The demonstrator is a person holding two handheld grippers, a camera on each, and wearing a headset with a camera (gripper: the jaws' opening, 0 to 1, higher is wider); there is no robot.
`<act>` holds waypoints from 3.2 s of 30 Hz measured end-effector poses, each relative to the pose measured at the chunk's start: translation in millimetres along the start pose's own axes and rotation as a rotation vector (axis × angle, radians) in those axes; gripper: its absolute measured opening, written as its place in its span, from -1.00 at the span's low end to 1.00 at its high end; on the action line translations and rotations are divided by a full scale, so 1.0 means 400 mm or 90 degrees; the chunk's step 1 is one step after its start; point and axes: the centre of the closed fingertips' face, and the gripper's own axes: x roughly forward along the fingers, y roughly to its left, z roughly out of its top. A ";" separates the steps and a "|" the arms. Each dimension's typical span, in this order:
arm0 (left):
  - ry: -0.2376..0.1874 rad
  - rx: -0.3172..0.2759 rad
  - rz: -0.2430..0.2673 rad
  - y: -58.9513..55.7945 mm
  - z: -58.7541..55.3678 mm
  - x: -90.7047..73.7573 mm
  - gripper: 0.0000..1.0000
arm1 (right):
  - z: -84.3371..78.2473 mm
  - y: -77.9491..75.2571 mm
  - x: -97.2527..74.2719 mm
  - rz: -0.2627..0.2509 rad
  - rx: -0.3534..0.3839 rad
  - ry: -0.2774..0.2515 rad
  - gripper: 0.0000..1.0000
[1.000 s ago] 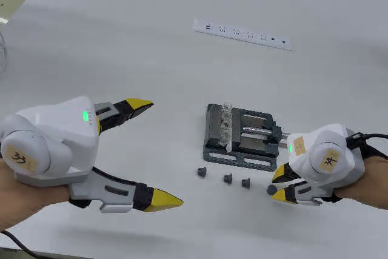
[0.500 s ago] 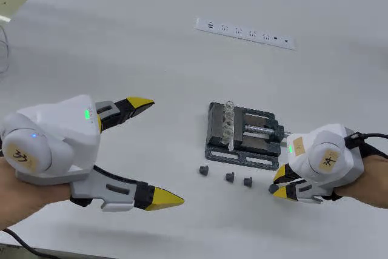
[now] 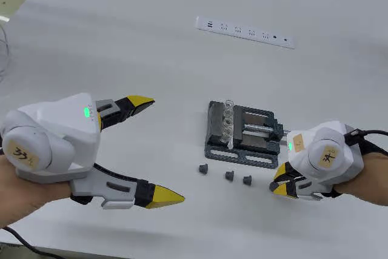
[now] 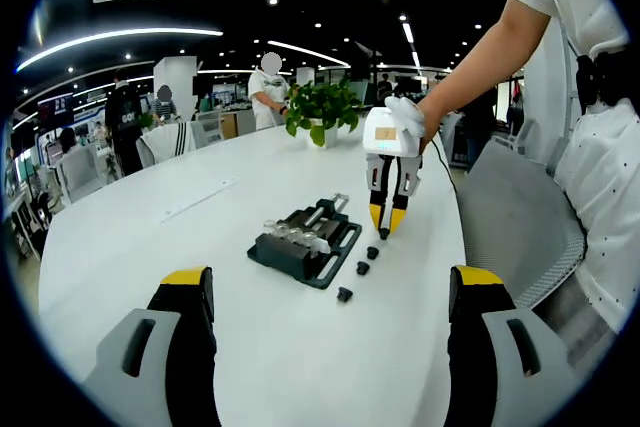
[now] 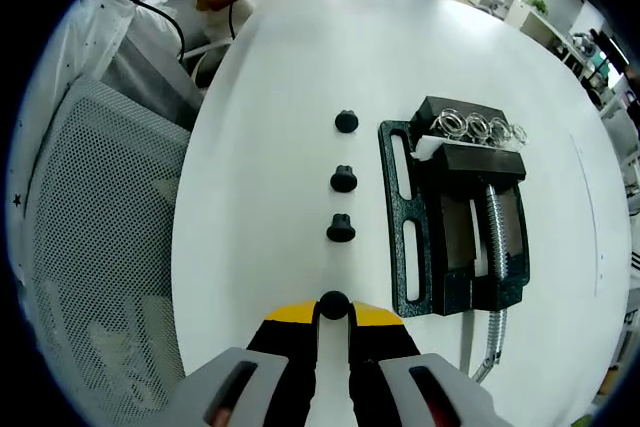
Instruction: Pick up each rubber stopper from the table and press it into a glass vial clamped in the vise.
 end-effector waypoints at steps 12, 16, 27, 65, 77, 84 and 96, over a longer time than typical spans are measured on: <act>-0.005 0.001 -0.002 -0.003 0.005 0.006 0.95 | 0.027 -0.005 -0.050 -0.003 -0.001 -0.016 -0.88; -0.007 0.001 -0.003 -0.004 0.006 0.007 0.95 | 0.058 -0.017 -0.080 -0.005 -0.005 -0.030 -0.88; -0.012 -0.004 -0.003 -0.005 0.004 0.008 0.96 | 0.160 -0.101 -0.171 -0.024 -0.016 -0.061 -0.88; -0.043 -0.027 0.002 0.017 0.014 0.008 0.96 | 0.321 -0.338 -0.105 -0.022 -0.015 -0.059 -0.89; -0.046 -0.030 0.002 0.023 0.017 0.013 0.96 | 0.320 -0.340 -0.092 -0.016 -0.013 -0.059 -0.89; -0.044 -0.029 -0.001 0.020 0.016 0.016 0.96 | 0.316 -0.341 -0.087 -0.014 -0.009 -0.061 -0.89; -0.042 -0.030 0.001 0.021 0.015 0.011 0.96 | 0.308 -0.344 -0.078 -0.018 -0.005 -0.065 -0.89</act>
